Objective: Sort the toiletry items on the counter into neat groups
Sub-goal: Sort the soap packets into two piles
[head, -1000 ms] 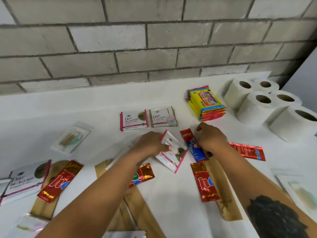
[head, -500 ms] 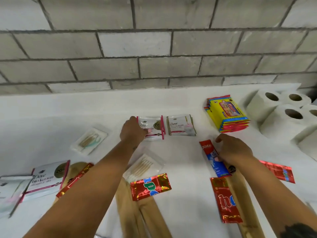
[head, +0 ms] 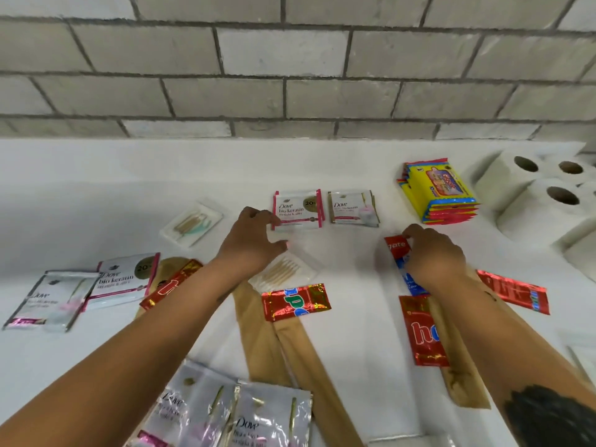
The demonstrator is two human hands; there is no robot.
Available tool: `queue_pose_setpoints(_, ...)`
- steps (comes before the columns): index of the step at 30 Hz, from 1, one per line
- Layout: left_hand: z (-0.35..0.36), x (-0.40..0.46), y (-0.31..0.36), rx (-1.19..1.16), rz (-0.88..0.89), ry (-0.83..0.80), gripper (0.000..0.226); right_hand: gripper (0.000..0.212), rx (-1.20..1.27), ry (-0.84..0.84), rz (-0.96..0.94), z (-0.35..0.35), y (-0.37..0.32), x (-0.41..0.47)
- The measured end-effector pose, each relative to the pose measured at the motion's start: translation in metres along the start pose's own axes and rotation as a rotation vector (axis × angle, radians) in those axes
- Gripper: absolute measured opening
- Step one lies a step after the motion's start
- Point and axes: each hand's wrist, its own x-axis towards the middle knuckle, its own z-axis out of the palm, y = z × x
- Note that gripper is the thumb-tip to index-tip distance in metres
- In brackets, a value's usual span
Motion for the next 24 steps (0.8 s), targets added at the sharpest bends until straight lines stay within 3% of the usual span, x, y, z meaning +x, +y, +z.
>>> queue_pose_setpoints(9, 0.011, -0.071, -0.002, -0.001, 0.173, -0.103, 0.04, 0.049, 0.238, 0.104, -0.157, 0.004, -0.005, -0.071)
queue_pose_setpoints(16, 0.006, -0.124, -0.009, 0.029, 0.152, -0.195, 0.036, 0.038, 0.432, -0.09, -0.23, 0.006, -0.002, -0.115)
queue_pose_setpoints(18, 0.005, -0.142, -0.011, 0.124, 0.153, -0.269, 0.044, 0.038, 0.482, -0.103, -0.264, 0.006, 0.003, -0.126)
queue_pose_setpoints(21, 0.01, -0.168, -0.014, 0.347, 0.111, -0.342, 0.075, 0.035, 0.541, -0.135, -0.289, 0.007, 0.021, -0.144)
queue_pose_setpoints(24, 0.02, -0.186, -0.014, 0.522, 0.063, -0.317, 0.093, 0.031, 0.585, -0.147, -0.306, 0.007, 0.04, -0.159)
